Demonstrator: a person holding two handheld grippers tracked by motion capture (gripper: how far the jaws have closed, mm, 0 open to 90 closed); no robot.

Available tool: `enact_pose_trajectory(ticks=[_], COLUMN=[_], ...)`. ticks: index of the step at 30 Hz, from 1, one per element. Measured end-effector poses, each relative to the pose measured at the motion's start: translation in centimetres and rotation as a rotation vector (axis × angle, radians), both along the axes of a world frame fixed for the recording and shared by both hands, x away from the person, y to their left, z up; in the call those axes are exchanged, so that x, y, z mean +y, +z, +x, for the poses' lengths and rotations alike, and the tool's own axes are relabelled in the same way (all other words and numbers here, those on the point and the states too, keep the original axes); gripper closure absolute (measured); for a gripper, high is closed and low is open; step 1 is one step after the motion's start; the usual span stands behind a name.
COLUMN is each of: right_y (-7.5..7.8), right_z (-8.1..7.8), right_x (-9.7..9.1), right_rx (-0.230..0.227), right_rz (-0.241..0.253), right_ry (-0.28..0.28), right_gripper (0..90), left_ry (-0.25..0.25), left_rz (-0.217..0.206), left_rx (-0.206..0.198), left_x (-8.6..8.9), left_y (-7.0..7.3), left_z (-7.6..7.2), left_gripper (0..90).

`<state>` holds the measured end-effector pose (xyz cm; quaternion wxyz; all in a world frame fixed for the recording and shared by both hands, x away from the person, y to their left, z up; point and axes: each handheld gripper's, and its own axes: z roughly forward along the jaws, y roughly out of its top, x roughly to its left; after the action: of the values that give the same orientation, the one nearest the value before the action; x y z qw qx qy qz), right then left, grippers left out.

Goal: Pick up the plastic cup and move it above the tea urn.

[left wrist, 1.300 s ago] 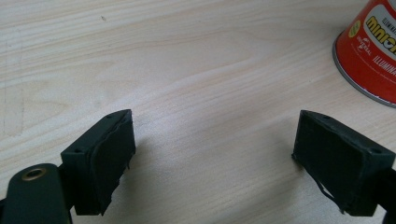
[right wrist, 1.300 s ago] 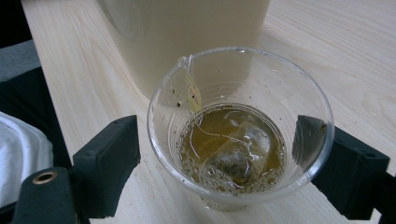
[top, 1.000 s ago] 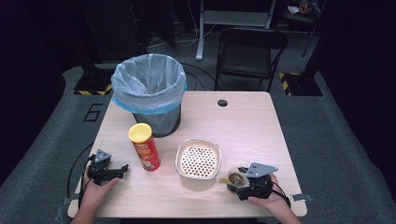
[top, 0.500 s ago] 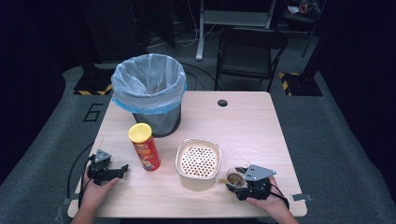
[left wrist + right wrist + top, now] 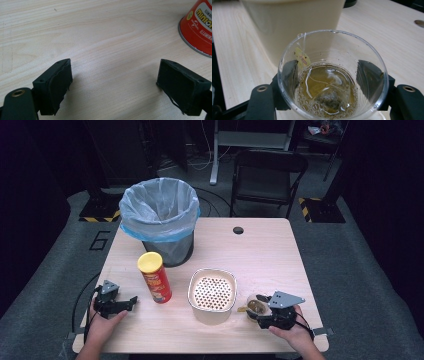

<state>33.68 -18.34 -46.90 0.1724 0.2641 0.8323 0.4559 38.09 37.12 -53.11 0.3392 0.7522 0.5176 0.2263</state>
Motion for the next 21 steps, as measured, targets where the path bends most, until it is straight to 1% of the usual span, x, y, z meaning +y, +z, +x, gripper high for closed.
enact_pose_trajectory(ticks=[2,5,6,7,8,9,10,12,13,14,15,19,20,21], right_y=[0.7,2.3,2.3,3.5,3.9,3.9,5.1,5.9,5.9,6.8,7.0,8.2,8.2,8.5], right_z=[0.5,1.3,1.3,1.9,2.2,2.2,3.1,3.8,3.8,5.0,5.3,7.5,7.5,8.5], right_x=[-0.4,-0.7,-0.7,-0.9,-0.9,-0.9,-0.7,-0.4,-0.4,0.0,0.1,1.2,1.2,1.8], right_rx=[-0.009,-0.023,-0.023,-0.028,-0.027,-0.027,-0.041,-0.052,-0.052,-0.056,-0.054,-0.06,-0.06,-0.065], right_rz=[-0.009,-0.016,-0.016,-0.029,-0.033,-0.033,-0.055,-0.065,-0.065,-0.064,-0.063,-0.038,-0.038,-0.03], right_ry=[-0.015,-0.042,-0.042,-0.042,-0.046,-0.046,-0.048,-0.051,-0.051,-0.055,-0.059,-0.064,-0.064,-0.062], right_gripper=[34.0,34.3,34.3,34.3,34.3,34.3,34.4,34.4,34.4,34.4,34.5,34.5,34.5,34.6], left_ry=[0.0,0.0,0.0,0.0,0.0,0.0,0.0,0.0,0.0,0.001,0.0,-0.002,-0.002,-0.002], left_rz=[-0.002,0.0,0.0,-0.002,0.001,0.001,0.0,0.0,0.0,-0.003,0.0,0.001,0.001,0.001], left_rx=[0.001,0.0,0.0,0.001,0.0,0.0,0.0,0.0,0.0,0.001,0.0,-0.003,-0.003,-0.003], left_x=[0.0,0.0,0.0,0.0,0.0,0.0,0.0,0.0,0.0,0.0,0.0,0.0,0.0,0.0], left_y=[0.0,0.0,0.0,0.0,0.0,0.0,0.0,0.0,0.0,0.0,0.0,0.0,0.0,0.0], left_z=[0.0,0.0,0.0,0.0,0.0,0.0,0.0,0.0,0.0,0.0,0.0,0.0,0.0,0.0], left_gripper=[12.4,12.4,12.4,12.4,12.4,12.4,12.4,12.4,12.4,12.4,12.4,12.4,12.4,12.5])
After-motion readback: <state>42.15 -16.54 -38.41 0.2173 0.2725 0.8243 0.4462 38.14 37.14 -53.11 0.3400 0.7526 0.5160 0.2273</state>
